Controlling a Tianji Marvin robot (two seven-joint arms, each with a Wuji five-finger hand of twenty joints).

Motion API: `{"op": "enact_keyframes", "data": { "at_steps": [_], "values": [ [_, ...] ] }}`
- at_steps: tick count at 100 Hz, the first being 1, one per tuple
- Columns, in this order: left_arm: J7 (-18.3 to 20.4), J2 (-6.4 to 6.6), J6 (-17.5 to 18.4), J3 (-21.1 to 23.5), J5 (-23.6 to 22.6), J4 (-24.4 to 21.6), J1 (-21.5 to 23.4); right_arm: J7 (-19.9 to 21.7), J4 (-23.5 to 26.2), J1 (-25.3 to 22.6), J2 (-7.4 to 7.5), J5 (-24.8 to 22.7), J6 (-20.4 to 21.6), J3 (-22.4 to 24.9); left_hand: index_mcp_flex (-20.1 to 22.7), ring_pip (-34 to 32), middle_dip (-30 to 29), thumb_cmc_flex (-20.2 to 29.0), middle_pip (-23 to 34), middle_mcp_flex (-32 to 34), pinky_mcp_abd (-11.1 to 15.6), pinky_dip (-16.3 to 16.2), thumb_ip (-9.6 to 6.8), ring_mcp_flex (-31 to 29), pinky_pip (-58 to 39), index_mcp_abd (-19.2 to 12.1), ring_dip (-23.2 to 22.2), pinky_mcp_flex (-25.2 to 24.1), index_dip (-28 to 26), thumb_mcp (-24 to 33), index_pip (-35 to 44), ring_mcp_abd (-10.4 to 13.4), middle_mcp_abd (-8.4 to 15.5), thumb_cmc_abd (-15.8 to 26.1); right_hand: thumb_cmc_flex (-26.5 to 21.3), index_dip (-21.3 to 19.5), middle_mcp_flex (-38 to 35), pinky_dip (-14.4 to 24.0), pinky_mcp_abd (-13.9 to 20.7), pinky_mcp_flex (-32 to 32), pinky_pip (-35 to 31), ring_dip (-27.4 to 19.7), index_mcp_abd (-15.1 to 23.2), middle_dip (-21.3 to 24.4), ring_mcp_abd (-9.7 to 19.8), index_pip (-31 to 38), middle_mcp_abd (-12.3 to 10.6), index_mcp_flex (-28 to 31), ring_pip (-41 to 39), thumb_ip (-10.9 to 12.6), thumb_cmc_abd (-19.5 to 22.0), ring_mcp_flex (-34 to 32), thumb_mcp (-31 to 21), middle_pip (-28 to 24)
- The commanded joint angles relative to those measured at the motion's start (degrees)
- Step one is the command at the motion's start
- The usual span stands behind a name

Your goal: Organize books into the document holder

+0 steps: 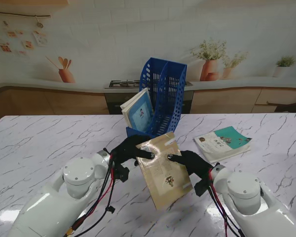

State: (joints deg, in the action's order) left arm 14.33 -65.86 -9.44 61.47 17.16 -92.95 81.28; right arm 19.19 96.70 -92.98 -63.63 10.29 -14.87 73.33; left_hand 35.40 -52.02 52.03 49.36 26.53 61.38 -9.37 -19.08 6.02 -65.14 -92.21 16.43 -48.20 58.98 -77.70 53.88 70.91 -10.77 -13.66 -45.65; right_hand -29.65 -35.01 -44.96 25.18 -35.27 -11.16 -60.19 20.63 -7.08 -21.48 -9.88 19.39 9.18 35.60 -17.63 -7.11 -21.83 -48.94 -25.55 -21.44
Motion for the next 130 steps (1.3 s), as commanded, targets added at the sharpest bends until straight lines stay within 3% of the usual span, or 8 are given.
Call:
{"op": "enact_keyframes", "data": {
  "at_steps": [1, 9, 13, 20, 28, 63, 92, 130],
  "values": [
    [0.53, -0.93, 1.93, -0.35, 0.61, -0.13, -0.64, -1.07, -0.54, -0.25, -0.6, 0.72, 1.13, -0.07, 4.08, -0.78, 1.17, 10.19, -0.48, 3.21, 7.92, -0.98, -4.11, -6.65, -6.73, -7.08, 0.2, 1.29, -2.9, 8.31, 7.66, 1.16, 4.29, 3.1, -3.78, -3.28, -3.71, 4.78, 4.76, -2.73, -4.48, 3.77, 1.14, -3.17, 3.43, 3.78, -1.82, 4.12, -5.43, 2.46, -2.09, -4.91, 2.0, -4.63],
    [0.29, -1.05, 1.91, -0.57, 0.76, 0.11, -0.84, -2.73, -0.75, -0.44, -1.33, 3.15, 2.0, 0.04, 4.07, -0.74, 1.18, 9.98, -0.77, 3.09, 7.93, -1.0, -4.08, -6.63, -6.7, -7.07, 0.17, 1.28, -2.97, 8.1, 7.62, 1.1, 4.26, 3.17, -16.21, -1.71, -8.18, 10.58, 6.5, -5.98, -8.28, 7.79, 5.21, -7.21, 5.48, 14.64, -4.37, 5.61, -14.45, 1.36, -4.01, -8.78, 3.04, -11.15],
    [-0.27, -1.22, 1.75, -0.6, 0.89, 0.13, -0.76, -4.47, -1.02, -0.51, -1.83, 4.26, 3.03, 0.01, 3.97, -0.63, 1.01, 9.95, -1.14, 2.98, 7.97, -0.95, -4.1, -6.61, -6.54, -7.12, 0.18, 1.22, -2.99, 7.95, 7.51, 1.03, 3.96, 3.3, -18.8, 4.63, -11.51, 12.3, 7.03, -7.26, -9.72, 9.25, 8.46, -10.98, 6.39, 27.78, -5.47, 3.97, -19.24, -2.11, -8.02, -10.7, -7.45, -12.92],
    [-0.58, -1.33, 1.52, -0.52, 1.18, 0.25, -0.68, -6.96, -0.98, -0.65, -2.54, 5.55, 3.61, -0.04, 3.34, 0.04, 0.05, 9.69, -2.59, 2.89, 7.71, -0.7, -3.94, -6.37, -5.9, -7.5, 0.25, 1.15, -2.89, 6.65, 6.37, 0.66, 3.25, 3.99, -20.0, 2.23, -17.64, 13.87, 8.04, -10.67, -13.48, 11.19, 12.5, -15.34, 7.8, 32.27, -7.02, 8.36, -27.24, -5.59, -10.11, -14.69, -26.8, -15.19],
    [-0.97, -1.45, 1.18, -0.35, 1.38, 0.38, -0.53, -7.53, -1.65, -0.58, -2.64, 5.54, 6.81, -0.17, 2.36, 0.98, -2.01, 9.69, -4.61, 2.3, 6.7, -0.09, -3.96, -5.29, -4.9, -7.11, 0.33, 0.97, -2.25, 4.7, 4.47, -0.08, 1.47, 5.11, -20.22, -3.14, -18.39, 15.56, 9.95, -14.66, -18.37, 12.95, 14.28, -17.58, 8.92, 33.26, -6.86, 10.55, -34.49, -5.34, -8.88, -16.71, -32.22, -20.52],
    [0.66, -0.61, 0.2, 0.43, -1.2, -0.25, -0.11, -4.45, -2.53, 0.0, -1.45, 2.37, 11.6, -0.22, -11.07, 1.99, -16.52, 9.44, -1.41, -11.67, -0.87, 0.06, -2.02, 5.87, 1.56, -6.02, 3.62, -6.15, 24.48, -11.58, -7.08, -4.73, -3.08, 12.28, -21.51, -33.11, -12.19, 27.19, 15.39, -23.59, -32.19, 22.57, 14.82, -34.27, 12.0, 29.02, -7.79, 11.71, -56.34, 0.36, 4.54, -15.46, -31.43, -32.97],
    [4.3, 0.48, 0.25, 0.82, -2.64, -0.27, -0.72, -2.54, -2.06, 0.23, -0.69, 0.34, 12.99, 0.2, -7.79, 2.43, -26.31, 2.59, 1.1, -19.35, -5.51, -9.27, -4.35, 13.11, 3.97, -2.63, 5.25, -15.99, 50.7, -15.63, -34.11, -7.81, -3.34, 20.15, -22.32, -35.42, -10.75, 29.37, 16.26, -23.67, -32.26, 24.9, 14.65, -37.35, 13.3, 31.94, -8.4, 10.01, -59.84, 0.13, 6.03, -14.96, -30.47, -35.11],
    [7.52, 0.85, -0.31, -0.57, -2.32, 2.18, -3.39, -0.61, -1.05, 0.02, -0.05, -0.12, 15.48, 0.75, -8.14, 8.07, -27.45, 1.59, -2.03, -27.11, -8.29, -13.05, -4.22, 19.98, 7.49, 1.44, 7.42, -21.03, 56.93, -20.76, -42.02, -10.48, -4.64, 20.92, -22.72, -35.2, -10.18, 30.49, 16.09, -22.04, -30.81, 25.59, 14.74, -37.95, 12.87, 32.57, -8.42, 9.66, -59.57, -0.23, 6.27, -13.77, -29.94, -34.94]
  ]
}}
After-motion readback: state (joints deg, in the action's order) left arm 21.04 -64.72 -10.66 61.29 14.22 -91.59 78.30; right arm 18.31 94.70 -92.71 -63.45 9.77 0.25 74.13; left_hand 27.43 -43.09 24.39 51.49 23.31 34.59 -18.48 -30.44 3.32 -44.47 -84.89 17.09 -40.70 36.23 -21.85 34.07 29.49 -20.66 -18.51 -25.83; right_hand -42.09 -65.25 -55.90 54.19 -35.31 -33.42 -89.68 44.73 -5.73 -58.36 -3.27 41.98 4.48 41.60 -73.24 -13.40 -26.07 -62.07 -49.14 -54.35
